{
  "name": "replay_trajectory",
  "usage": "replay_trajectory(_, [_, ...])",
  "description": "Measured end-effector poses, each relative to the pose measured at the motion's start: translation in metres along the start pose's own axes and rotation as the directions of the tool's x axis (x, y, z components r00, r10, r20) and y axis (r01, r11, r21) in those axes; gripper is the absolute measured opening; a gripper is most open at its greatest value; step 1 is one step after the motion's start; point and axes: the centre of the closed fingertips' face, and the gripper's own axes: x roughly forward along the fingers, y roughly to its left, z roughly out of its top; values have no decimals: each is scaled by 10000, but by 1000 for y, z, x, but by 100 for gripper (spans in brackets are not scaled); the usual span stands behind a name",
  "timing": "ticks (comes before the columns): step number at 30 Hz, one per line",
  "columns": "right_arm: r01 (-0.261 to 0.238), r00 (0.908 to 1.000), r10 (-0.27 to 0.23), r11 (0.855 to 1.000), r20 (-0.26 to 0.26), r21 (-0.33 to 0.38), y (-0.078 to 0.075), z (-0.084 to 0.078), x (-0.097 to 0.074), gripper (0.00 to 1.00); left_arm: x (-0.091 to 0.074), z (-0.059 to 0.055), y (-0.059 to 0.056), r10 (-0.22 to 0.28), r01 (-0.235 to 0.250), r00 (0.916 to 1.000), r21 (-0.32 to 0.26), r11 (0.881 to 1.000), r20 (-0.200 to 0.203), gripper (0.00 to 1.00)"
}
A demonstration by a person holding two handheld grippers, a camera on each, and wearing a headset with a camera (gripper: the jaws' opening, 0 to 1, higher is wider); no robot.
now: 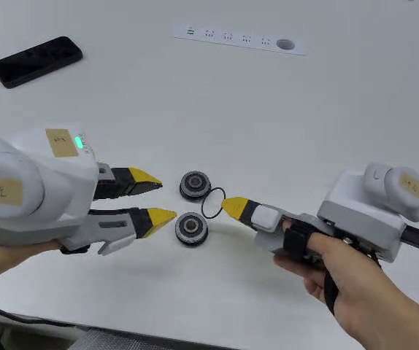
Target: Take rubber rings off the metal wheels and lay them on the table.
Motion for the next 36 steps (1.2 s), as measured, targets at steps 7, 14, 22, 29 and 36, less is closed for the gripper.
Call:
replay_trajectory(7, [532, 9977, -544, 9982, 414, 286, -19, 10, -10, 2, -5, -2, 4, 253, -253, 9997, -13, 9997, -17, 37])
replay_trajectory(14, [1191, 9914, -1212, 9918, 486, 455, -38, 10, -17, 2, -9, -1, 9, 496, -494, 9987, -155, 9987, 136, 40])
replay_trajectory(22, [2177, 9747, -2203, 9739, 372, 640, -59, 5, -29, 2, -10, 8, 0, 264, -261, 9990, -87, 9996, 351, 42])
replay_trajectory(29, [2493, 9671, -2521, 9660, 345, 689, -68, 6, -37, 2, -11, 9, -3, 184, -188, 9995, 146, 9997, 259, 44])
replay_trajectory(36, [2773, 9597, -2778, 9606, 415, 186, -69, 8, -39, 7, -13, 12, -5, 144, -150, 9995, 181, 9997, 288, 44])
